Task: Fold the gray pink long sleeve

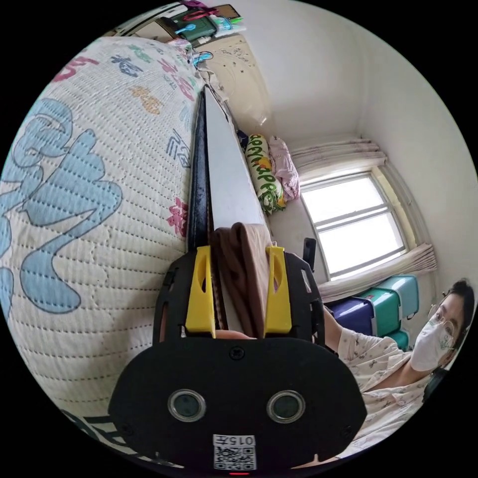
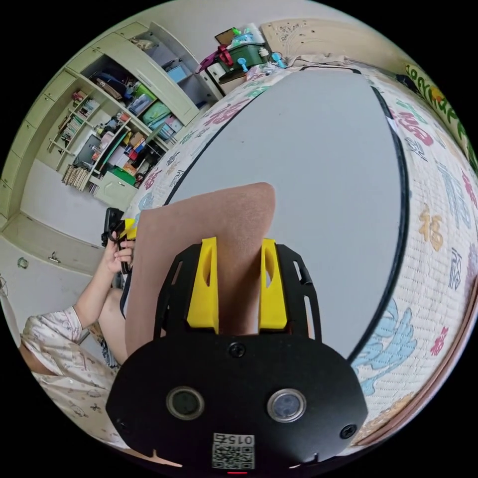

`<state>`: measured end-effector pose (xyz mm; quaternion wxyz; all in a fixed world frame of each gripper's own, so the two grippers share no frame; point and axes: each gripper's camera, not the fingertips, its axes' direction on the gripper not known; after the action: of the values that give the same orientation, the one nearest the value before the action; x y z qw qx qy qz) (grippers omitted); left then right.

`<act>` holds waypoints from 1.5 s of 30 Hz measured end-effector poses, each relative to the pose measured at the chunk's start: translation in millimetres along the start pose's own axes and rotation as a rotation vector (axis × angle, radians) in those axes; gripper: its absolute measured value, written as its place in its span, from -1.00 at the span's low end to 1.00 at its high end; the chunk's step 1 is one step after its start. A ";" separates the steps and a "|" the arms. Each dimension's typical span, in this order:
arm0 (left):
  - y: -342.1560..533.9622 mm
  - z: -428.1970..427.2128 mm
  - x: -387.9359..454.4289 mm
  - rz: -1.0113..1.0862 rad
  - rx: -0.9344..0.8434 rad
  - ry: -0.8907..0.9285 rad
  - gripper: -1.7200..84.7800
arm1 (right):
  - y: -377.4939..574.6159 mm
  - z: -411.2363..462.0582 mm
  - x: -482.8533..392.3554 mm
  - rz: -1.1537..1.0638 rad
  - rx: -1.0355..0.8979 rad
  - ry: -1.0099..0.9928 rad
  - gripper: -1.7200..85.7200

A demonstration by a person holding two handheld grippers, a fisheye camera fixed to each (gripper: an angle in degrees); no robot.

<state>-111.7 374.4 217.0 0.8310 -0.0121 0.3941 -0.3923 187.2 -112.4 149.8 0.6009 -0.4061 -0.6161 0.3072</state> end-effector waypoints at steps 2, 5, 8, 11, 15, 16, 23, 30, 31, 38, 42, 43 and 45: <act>0.4 -5.1 -8.6 -0.006 0.007 0.022 -0.61 | -9.6 -0.6 -18.2 -0.003 -0.003 -0.022 -0.68; 1.0 -13.5 -23.1 -0.034 0.020 0.033 -0.66 | -15.4 -4.5 -41.2 -0.027 -0.017 -0.045 -0.69; -0.6 -22.6 -34.3 -0.055 0.016 0.051 -0.74 | -14.3 -17.4 -49.6 -0.028 -0.031 -0.111 -0.69; -2.1 -29.8 -29.3 -0.014 0.003 0.002 -0.76 | -5.9 -39.2 -47.0 0.007 0.011 -0.202 -0.69; -2.1 -38.2 -29.1 0.000 0.000 -0.019 -0.77 | -0.9 -55.7 -56.0 0.048 0.039 -0.248 -0.69; -2.3 -40.9 -31.0 -0.005 -0.003 -0.015 -0.77 | -2.6 -53.7 -63.9 0.045 0.003 -0.245 -0.69; -3.6 -62.6 -19.4 0.061 -0.022 -0.073 -0.79 | 16.6 -59.3 -101.5 0.091 -0.092 -0.274 -0.78; -0.7 -97.4 40.5 0.213 0.006 -0.107 -0.81 | 92.2 -124.5 -169.2 -0.050 0.143 -0.316 -0.83; 3.5 -107.3 66.5 0.294 0.026 -0.125 -0.81 | 112.0 -146.0 -183.0 -0.078 0.203 -0.349 -0.83; 35.6 -133.2 247.6 0.742 0.095 -0.089 -0.82 | 270.7 -297.2 -260.8 -0.288 0.559 -0.367 -0.83; 45.5 -115.3 344.0 0.915 0.071 -0.030 -0.82 | 349.7 -374.5 -281.1 -0.343 0.677 -0.289 -0.83; 48.4 -104.7 373.8 0.965 0.064 -0.018 -0.82 | 375.1 -400.2 -286.2 -0.362 0.717 -0.256 -0.83; 52.0 -85.2 414.2 1.036 0.063 -0.012 -0.82 | 411.9 -438.5 -292.3 -0.386 0.774 -0.193 -0.83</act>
<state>23.1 161.0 -126.2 0.9184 0.2075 0.3315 0.0591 660.1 -216.4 -311.6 0.6946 0.0019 -0.5736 0.4341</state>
